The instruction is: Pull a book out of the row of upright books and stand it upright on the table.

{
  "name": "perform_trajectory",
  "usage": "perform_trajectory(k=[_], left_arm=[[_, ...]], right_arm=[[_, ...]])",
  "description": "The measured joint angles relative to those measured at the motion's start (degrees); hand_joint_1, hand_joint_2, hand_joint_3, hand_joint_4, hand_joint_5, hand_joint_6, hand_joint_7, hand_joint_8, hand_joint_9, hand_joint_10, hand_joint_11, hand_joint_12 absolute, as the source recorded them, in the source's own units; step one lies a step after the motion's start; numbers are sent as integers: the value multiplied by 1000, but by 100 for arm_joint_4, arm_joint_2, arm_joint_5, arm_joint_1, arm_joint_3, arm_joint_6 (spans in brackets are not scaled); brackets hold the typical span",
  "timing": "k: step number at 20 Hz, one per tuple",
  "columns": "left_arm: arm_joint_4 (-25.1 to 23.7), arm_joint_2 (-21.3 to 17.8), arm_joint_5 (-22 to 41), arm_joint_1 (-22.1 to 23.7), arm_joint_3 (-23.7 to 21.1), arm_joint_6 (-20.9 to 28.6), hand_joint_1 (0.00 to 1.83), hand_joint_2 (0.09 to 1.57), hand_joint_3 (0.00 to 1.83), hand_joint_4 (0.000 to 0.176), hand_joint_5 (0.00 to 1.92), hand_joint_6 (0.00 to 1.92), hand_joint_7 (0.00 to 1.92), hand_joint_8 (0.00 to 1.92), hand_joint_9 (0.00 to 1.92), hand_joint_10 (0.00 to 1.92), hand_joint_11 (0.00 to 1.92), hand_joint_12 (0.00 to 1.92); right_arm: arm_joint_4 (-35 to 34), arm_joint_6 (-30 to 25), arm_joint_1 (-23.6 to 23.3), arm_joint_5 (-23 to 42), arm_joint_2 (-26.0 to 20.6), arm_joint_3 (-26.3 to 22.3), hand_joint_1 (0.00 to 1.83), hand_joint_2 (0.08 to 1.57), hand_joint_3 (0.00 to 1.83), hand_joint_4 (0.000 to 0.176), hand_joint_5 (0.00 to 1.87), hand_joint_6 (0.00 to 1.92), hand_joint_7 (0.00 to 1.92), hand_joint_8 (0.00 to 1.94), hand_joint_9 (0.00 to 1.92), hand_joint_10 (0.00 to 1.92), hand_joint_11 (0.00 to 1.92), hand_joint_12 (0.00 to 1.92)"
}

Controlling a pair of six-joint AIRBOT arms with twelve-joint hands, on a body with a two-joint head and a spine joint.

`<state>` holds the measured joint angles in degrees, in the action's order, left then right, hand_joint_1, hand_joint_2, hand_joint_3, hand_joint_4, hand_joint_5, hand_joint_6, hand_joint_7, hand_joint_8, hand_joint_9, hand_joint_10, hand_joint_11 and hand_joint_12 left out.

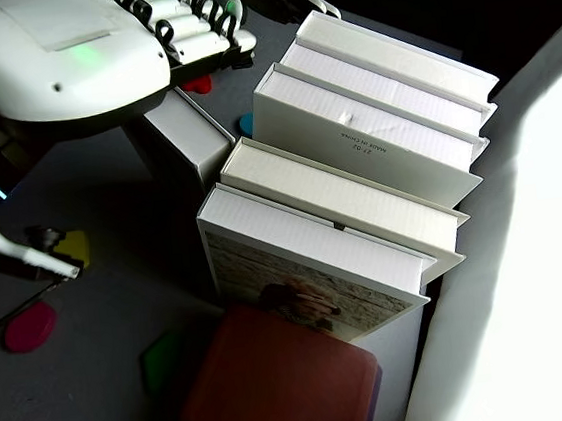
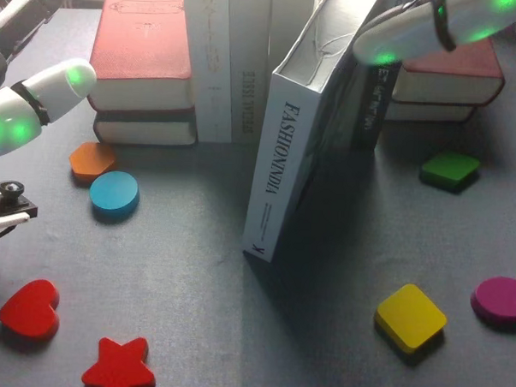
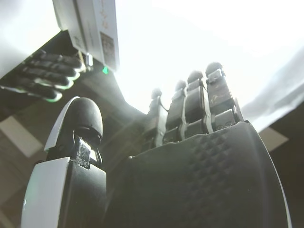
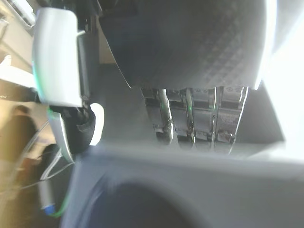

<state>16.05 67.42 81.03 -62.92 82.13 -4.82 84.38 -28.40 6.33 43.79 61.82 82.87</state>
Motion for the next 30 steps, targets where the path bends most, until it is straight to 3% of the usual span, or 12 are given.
perform_trajectory(k=[1,2,6,7,13,15,16,21,22,24,29,30], left_arm=[[0,0,2,0,0,0,370,1356,0,56,116,8,0,0,0,0,0,3],[2,0,2,0,0,-2,392,1357,0,58,121,8,0,0,0,0,2,4],[39,0,70,0,-2,0,382,1362,1,67,110,2,0,0,0,0,0,4],[50,0,94,0,-11,4,358,1364,2,56,101,1,0,0,0,0,0,0],[111,-55,256,-76,-151,15,391,1360,0,42,111,4,0,0,0,0,9,4],[116,-92,352,-90,-157,11,371,1349,0,43,109,2,0,0,0,0,35,20],[168,-109,409,-90,-162,9,409,1339,0,37,106,1,0,0,0,0,42,28],[286,-177,719,-190,-326,-48,229,1329,0,47,0,0,0,0,0,0,12,6],[313,-177,778,-197,-350,-48,130,1291,13,64,0,0,0,0,18,5,0,517],[374,-199,894,-201,-352,-50,236,1367,7,66,0,0,0,0,0,0,0,57],[376,-201,1003,-201,-358,-39,175,1381,3,100,0,0,0,0,0,0,0,0],[350,-201,1032,-201,-363,-26,69,1364,0,145,0,0,0,0,0,0,0,0]], right_arm=[[-122,74,2,-46,-57,0,580,1192,15,0,0,0,0,0,0,0,0,0],[-273,175,2,-66,-114,0,512,1086,0,23,0,0,0,0,0,0,0,0],[-1045,667,9,-136,-514,-219,560,1057,0,36,0,0,0,0,0,0,0,0],[-1187,706,37,-131,-619,-289,595,1042,0,45,0,0,0,0,0,0,0,0],[-3010,1971,732,-146,-1300,-647,582,1034,0,0,0,0,0,0,0,0,0,0],[-3720,2339,1056,-87,-1408,-715,505,1082,0,14,0,0,0,0,0,0,0,0],[-4133,2583,1298,-2,-1453,-748,440,1113,0,0,0,0,0,0,0,0,0,0],[-6192,3672,2732,798,-1694,-1073,297,1258,5,0,0,0,0,0,0,0,14,32],[-6568,3910,3040,1054,-1733,-1150,217,1300,10,0,0,0,0,0,0,0,0,0],[-7125,4120,3567,1569,-1729,-1294,197,1299,6,0,0,0,0,0,0,0,0,0],[-8004,4380,4581,2546,-1628,-1504,20,1361,0,0,0,0,0,0,35,7,5,145],[-8140,4444,4760,2771,-1628,-1587,57,1363,0,0,0,0,0,0,40,5,0,138]])
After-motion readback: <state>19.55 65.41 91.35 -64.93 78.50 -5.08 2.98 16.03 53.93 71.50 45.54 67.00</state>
